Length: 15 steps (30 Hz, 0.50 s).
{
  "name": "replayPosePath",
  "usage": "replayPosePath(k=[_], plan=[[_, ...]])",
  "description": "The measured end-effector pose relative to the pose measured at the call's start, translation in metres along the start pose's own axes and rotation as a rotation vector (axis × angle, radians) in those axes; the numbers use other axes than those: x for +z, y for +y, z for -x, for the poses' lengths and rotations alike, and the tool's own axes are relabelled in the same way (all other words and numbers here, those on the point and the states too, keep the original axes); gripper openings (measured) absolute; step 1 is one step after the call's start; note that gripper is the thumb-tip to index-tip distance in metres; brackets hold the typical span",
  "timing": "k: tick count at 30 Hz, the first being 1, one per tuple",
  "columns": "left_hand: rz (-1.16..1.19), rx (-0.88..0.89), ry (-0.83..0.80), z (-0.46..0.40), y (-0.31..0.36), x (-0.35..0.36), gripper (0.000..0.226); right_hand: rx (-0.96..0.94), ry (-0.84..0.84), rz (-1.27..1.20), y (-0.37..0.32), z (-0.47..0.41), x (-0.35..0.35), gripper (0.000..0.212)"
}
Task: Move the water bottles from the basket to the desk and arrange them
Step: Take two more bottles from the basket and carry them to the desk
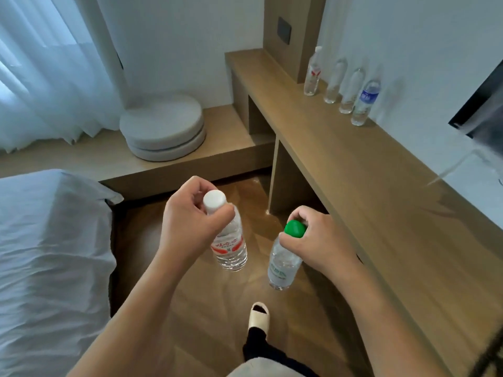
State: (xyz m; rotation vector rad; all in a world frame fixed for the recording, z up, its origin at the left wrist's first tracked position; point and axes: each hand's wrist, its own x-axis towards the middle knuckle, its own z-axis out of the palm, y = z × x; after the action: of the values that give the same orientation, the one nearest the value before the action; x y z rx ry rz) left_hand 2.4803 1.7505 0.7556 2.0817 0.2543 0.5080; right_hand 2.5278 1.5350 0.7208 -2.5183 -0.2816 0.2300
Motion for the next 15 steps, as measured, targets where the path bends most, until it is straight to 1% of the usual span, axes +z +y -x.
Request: replayPosePath(k=[4,7,10,15], plan=[[-0.022,0.018,-0.074,-0.082,-0.005,0.018,0.026,0.057,0.019,0.012,-0.004,-0.082,-0.012,0.024],[-0.018,0.061,-0.064,-0.146,-0.005,0.033,0.026,0.093,0.040,-0.025,-0.005,-0.142,-0.025,0.024],[-0.007,0.068,-0.065,-0.201,-0.010,0.049,0.025,0.133,0.068,-0.055,-0.007,-0.189,-0.036,0.025],[0.004,0.077,-0.173,-0.289,-0.029,0.093,0.024,0.234,0.112,-0.137,0.011,-0.264,-0.042,0.026]])
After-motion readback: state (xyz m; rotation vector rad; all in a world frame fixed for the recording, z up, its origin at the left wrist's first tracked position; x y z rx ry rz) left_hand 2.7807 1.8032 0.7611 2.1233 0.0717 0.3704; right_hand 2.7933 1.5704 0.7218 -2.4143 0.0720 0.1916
